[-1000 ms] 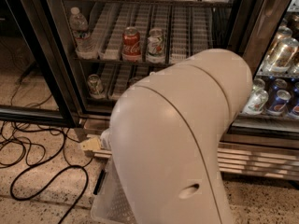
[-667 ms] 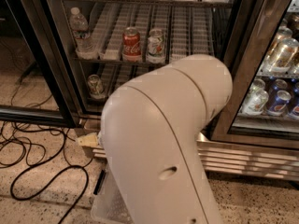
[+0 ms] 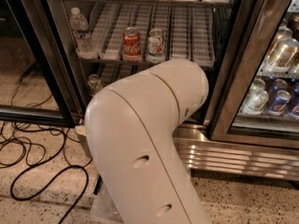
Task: Pick 7up can from bottom shelf of fridge
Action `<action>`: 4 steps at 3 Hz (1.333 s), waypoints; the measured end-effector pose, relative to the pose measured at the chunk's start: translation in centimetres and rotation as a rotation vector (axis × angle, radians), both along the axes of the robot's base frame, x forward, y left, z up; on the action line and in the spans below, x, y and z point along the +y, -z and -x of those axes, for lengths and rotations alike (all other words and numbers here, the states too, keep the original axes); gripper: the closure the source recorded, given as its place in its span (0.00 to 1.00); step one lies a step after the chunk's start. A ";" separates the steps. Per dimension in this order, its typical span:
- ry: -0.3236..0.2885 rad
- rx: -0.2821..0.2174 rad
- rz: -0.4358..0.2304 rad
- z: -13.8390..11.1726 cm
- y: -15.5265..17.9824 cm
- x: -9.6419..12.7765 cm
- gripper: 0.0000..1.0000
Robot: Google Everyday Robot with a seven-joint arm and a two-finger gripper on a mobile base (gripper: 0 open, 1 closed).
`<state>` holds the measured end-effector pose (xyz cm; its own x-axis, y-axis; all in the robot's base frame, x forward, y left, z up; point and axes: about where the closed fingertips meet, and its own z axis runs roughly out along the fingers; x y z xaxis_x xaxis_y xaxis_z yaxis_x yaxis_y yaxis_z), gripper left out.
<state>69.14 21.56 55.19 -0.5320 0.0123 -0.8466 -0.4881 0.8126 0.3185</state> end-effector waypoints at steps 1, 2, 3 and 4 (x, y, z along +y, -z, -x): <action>0.009 0.005 -0.003 -0.1 0.0 -0.1 0.00; 0.003 -0.022 -0.040 -0.8 -0.2 0.9 0.00; 0.019 -0.091 -0.056 -2.5 -0.9 2.2 0.00; 0.035 -0.160 -0.043 -3.9 -1.4 3.1 0.00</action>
Offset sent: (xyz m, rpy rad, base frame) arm 0.0174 0.0202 0.0058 0.0925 -0.0591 0.0035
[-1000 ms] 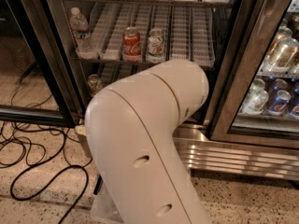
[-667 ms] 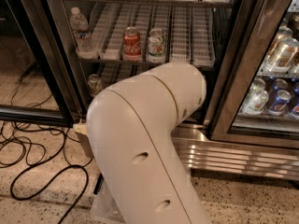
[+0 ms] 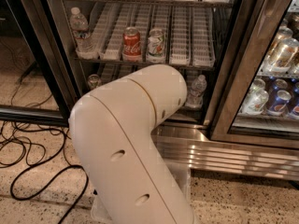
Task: Pick 7up can from bottom shelf of fridge
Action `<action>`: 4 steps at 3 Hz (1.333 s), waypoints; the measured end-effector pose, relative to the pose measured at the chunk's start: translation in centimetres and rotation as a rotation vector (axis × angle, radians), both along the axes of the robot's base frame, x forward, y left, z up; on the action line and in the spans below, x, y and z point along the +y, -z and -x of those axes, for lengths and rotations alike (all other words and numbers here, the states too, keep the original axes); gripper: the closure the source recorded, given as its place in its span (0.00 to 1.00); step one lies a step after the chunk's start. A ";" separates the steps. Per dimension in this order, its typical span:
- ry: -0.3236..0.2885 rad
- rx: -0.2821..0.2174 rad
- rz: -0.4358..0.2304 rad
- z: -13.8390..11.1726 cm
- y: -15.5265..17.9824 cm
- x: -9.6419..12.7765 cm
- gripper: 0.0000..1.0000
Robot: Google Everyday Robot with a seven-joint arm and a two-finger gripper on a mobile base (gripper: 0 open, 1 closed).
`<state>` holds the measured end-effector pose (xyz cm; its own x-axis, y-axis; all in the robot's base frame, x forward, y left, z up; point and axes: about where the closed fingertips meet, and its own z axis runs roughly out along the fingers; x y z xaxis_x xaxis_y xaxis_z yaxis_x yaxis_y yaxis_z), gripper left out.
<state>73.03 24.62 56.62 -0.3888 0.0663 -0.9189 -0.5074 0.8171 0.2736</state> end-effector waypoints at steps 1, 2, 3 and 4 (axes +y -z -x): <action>0.016 -0.078 0.026 -1.0 -1.2 0.4 0.00; 0.033 -0.149 0.052 -1.9 -2.6 0.6 0.02; 0.052 -0.204 0.075 -2.9 -3.8 0.6 0.09; 0.075 -0.236 0.103 -4.0 -4.1 0.5 0.19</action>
Offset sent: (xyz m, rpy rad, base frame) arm 0.0296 0.0071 0.0425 -0.0865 -0.2327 -0.0540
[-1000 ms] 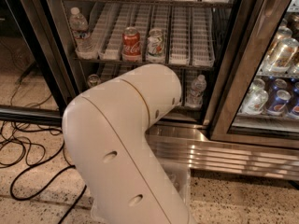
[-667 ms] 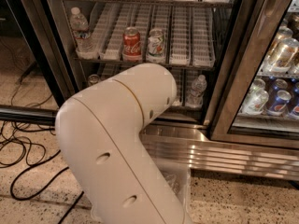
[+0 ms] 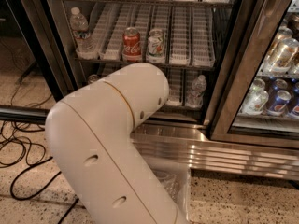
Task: Pick 7up can from bottom shelf of fridge
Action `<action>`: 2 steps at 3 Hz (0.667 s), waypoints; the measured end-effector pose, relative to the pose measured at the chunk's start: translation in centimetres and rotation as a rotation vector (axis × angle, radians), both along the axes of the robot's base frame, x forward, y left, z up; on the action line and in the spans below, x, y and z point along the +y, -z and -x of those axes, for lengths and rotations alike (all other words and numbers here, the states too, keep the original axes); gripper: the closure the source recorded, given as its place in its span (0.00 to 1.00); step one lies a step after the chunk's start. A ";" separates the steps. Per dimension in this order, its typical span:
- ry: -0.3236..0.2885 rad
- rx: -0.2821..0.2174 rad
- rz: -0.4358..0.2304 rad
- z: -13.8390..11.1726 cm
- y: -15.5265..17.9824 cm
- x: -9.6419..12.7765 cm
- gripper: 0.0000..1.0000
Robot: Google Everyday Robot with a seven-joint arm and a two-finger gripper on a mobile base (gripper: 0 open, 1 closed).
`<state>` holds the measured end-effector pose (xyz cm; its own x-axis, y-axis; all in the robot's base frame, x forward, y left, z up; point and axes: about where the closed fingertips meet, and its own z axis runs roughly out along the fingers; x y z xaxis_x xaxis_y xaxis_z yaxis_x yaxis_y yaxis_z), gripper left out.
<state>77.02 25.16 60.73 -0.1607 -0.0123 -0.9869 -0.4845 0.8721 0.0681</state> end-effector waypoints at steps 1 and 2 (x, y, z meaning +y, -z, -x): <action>0.030 -0.019 0.035 -1.4 0.3 -0.3 0.25; 0.059 -0.032 0.066 -2.9 0.9 -0.7 0.25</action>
Offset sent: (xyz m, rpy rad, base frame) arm 0.0459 -0.0113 -0.0163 -0.1063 -0.0456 -0.0911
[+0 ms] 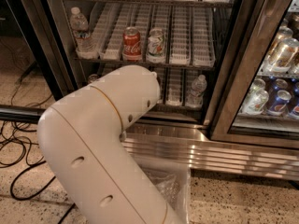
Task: Pick 7up can from bottom shelf of fridge
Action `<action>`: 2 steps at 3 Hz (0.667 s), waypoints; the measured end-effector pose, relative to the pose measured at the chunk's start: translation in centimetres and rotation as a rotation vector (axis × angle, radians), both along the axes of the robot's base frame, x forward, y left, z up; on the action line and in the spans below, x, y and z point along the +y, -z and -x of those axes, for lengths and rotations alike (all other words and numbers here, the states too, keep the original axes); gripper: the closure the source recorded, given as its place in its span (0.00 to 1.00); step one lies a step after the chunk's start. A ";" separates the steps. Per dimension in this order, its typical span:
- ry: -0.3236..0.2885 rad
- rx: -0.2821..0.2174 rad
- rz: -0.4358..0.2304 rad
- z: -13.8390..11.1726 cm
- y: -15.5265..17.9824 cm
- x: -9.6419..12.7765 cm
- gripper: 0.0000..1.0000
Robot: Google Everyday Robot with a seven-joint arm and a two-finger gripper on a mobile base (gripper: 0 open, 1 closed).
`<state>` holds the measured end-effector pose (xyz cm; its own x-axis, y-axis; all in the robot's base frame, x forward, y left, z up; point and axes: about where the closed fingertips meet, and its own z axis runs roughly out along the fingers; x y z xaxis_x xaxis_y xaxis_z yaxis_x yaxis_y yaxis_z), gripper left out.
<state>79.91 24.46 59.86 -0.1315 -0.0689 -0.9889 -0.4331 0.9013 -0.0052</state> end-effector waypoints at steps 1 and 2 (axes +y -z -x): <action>0.032 -0.013 0.031 -1.7 0.4 -0.6 0.24; 0.056 -0.027 0.044 -3.4 0.4 -0.9 0.24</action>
Offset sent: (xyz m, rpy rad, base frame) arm 0.0519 -0.0096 -0.0045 -0.0614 -0.0429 -0.0820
